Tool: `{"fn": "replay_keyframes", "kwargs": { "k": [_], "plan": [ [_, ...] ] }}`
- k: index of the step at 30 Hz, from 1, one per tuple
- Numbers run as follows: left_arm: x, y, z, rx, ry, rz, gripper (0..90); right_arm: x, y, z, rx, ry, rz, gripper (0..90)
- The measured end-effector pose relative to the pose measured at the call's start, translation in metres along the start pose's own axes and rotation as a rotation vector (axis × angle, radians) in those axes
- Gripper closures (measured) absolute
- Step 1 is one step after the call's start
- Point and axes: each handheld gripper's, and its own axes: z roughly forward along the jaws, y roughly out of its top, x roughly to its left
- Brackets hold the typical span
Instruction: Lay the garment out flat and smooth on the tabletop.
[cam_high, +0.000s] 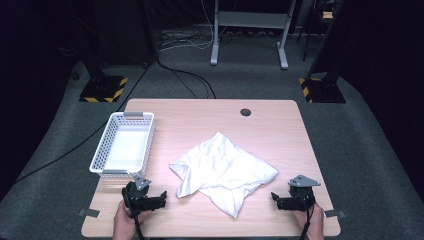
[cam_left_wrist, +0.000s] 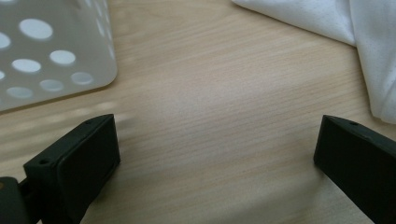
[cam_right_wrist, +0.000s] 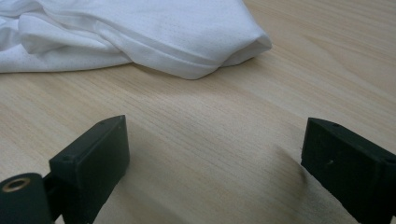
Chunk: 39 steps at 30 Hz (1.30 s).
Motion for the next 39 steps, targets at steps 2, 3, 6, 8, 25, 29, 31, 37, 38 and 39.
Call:
{"fn": "replay_keyframes", "kwargs": {
  "k": [2, 3, 6, 8, 25, 29, 31, 37, 38, 39],
  "plan": [
    [-0.001, 0.002, 0.001, -0.002, -0.01, 0.017, 0.3, 0.0, 0.0, 0.0, 0.001, 0.003, 0.002, 6.7],
    [-0.001, 0.002, 0.001, -0.002, -0.01, 0.017, 0.3, 0.0, 0.0, 0.0, 0.001, 0.004, -0.001, 6.7],
    [-0.004, 0.004, -0.002, 0.01, 0.017, 0.053, 1.4, 0.0, 0.001, 0.0, 0.003, 0.002, -0.002, 6.7],
    [-0.008, 0.007, -0.006, -0.033, 0.038, 0.07, 11.3, 0.0, 0.002, 0.001, 0.004, 0.01, 0.021, 6.6],
    [-0.044, 0.049, 0.04, -0.029, -0.192, 0.178, 2.0, 0.1, 0.098, 0.074, 0.058, 0.173, -0.173, 7.2],
    [-0.049, 0.05, 0.042, -0.011, -0.205, 0.206, 2.9, 0.106, 0.096, 0.088, 0.099, 0.198, -0.17, 4.5],
    [-0.05, 0.046, 0.042, -0.018, -0.225, 0.191, 3.5, 0.106, 0.093, 0.086, 0.088, 0.195, -0.172, 5.3],
    [-0.066, 0.037, 0.034, -0.042, -0.202, 0.205, 3.6, 0.102, 0.082, 0.075, 0.082, 0.19, -0.163, 5.4],
    [-0.071, 0.035, 0.032, -0.051, -0.195, 0.21, 3.6, 0.101, 0.079, 0.072, 0.082, 0.189, -0.163, 5.4],
    [-0.075, 0.033, 0.03, -0.051, -0.192, 0.225, 3.6, 0.101, 0.076, 0.069, 0.085, 0.187, -0.159, 5.4]
  ]
}}
